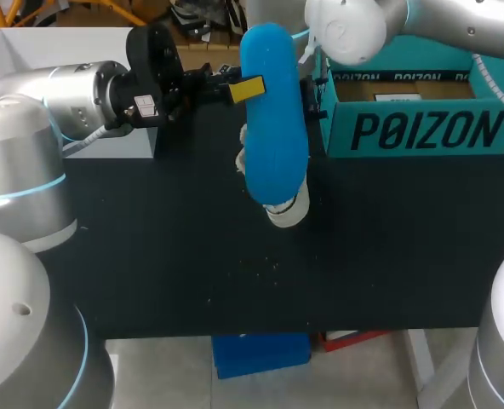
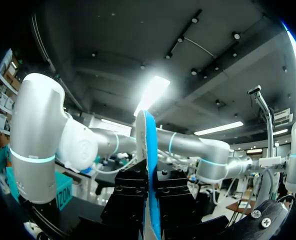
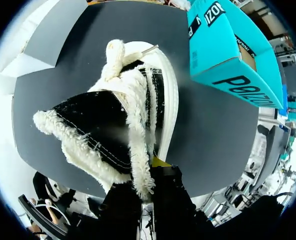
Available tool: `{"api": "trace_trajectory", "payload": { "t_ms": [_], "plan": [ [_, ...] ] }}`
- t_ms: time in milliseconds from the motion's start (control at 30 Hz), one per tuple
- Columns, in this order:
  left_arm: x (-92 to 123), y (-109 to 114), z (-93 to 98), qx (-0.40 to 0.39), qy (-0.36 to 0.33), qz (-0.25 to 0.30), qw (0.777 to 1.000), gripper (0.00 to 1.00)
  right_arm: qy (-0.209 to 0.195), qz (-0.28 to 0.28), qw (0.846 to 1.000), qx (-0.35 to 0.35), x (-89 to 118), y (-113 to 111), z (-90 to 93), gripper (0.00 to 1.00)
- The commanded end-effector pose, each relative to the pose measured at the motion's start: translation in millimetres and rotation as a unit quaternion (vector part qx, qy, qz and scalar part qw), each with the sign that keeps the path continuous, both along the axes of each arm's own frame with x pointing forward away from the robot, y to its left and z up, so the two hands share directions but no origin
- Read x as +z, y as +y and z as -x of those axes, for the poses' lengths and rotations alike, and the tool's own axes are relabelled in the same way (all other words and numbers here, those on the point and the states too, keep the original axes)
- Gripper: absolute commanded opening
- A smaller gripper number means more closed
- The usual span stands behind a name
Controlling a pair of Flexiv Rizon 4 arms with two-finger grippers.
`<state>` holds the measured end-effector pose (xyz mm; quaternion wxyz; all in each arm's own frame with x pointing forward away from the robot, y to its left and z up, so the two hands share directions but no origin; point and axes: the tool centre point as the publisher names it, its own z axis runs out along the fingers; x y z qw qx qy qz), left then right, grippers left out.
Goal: Take the shoe out of the shoebox, open the shoe tongue, remove and reinsert the insole, then place the shoe into the shoebox
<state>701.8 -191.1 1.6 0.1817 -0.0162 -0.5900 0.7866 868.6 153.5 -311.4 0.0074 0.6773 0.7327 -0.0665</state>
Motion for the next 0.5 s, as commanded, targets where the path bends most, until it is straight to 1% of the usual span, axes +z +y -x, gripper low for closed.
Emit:
{"api": "trace_trajectory", "payload": {
  "t_ms": [33,267,500],
  "plan": [
    [-1,-1,0.4,0.001,-0.001,0.001,1.000,0.00,-0.021,0.046,0.996,-0.070,-19,17,-3.9,0.00],
    [-1,-1,0.4,0.001,-0.001,0.001,1.000,0.00,-0.033,0.057,0.996,-0.054,-44,27,-5.8,0.00],
    [-1,-1,0.4,0.001,-0.001,0.001,1.000,0.00,-0.035,0.069,0.995,-0.062,-63,22,-2.1,0.00]
  ]
}}
